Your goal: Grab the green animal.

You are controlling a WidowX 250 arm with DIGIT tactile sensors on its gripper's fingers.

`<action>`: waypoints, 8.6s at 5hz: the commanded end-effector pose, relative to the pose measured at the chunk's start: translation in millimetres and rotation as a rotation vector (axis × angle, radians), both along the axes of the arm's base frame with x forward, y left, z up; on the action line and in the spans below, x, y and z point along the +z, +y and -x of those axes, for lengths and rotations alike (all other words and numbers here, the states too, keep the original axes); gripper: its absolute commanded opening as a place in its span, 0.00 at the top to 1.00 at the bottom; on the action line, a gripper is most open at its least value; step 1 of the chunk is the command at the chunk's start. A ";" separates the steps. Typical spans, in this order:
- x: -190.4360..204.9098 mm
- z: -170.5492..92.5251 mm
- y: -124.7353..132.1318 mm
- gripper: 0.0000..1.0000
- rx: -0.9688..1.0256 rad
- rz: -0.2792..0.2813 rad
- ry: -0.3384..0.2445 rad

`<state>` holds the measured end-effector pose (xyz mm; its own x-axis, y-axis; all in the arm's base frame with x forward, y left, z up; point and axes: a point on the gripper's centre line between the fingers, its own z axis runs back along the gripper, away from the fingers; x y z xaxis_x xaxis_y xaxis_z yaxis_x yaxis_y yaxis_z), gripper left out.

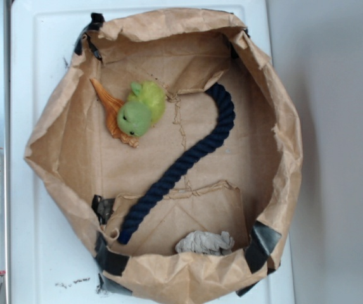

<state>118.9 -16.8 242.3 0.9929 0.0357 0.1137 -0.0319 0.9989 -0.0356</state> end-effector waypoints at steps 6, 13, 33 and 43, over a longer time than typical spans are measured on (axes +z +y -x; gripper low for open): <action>-73.3 -204.7 91.4 0.00 0.118 -0.033 -0.217; -115.4 -218.2 107.7 0.00 -0.050 -0.028 -0.219; -134.4 -158.3 77.6 0.00 0.769 0.040 -0.252; -179.2 -198.9 78.7 0.00 0.723 0.060 -0.307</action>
<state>302.8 68.4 44.8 0.6549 0.6863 0.3163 -0.6711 0.7206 -0.1741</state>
